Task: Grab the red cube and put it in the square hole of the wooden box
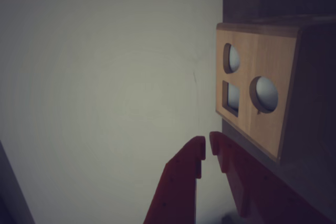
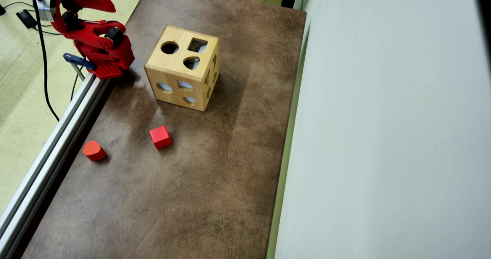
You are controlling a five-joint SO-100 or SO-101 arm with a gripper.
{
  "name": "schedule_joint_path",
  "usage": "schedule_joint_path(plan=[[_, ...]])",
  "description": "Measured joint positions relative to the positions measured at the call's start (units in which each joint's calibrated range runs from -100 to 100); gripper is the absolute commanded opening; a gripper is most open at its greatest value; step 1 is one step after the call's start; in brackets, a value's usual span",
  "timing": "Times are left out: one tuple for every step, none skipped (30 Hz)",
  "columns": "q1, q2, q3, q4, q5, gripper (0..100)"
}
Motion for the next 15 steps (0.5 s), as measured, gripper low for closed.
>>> schedule_joint_path(plan=[[0.00,0.00,0.00,0.00,0.00,3],[-0.14,0.00,0.00,0.00,-0.05,3],[-0.29,0.00,0.00,0.00,-0.10,3],[-0.43,0.00,0.00,0.00,-0.10,3],[-0.43,0.00,0.00,0.00,-0.10,3],[-0.43,0.00,0.00,0.00,-0.10,3],[-0.43,0.00,0.00,0.00,-0.10,3],[-0.43,0.00,0.00,0.00,-0.10,3],[-0.43,0.00,0.00,0.00,-0.10,3],[-0.43,0.00,0.00,0.00,-0.10,3],[-0.43,0.00,0.00,0.00,-0.10,3],[-0.43,0.00,0.00,0.00,-0.10,3],[-0.43,0.00,0.00,0.00,-0.10,3],[-0.43,0.00,0.00,0.00,-0.10,3],[-0.43,0.00,0.00,0.00,-0.10,3]])
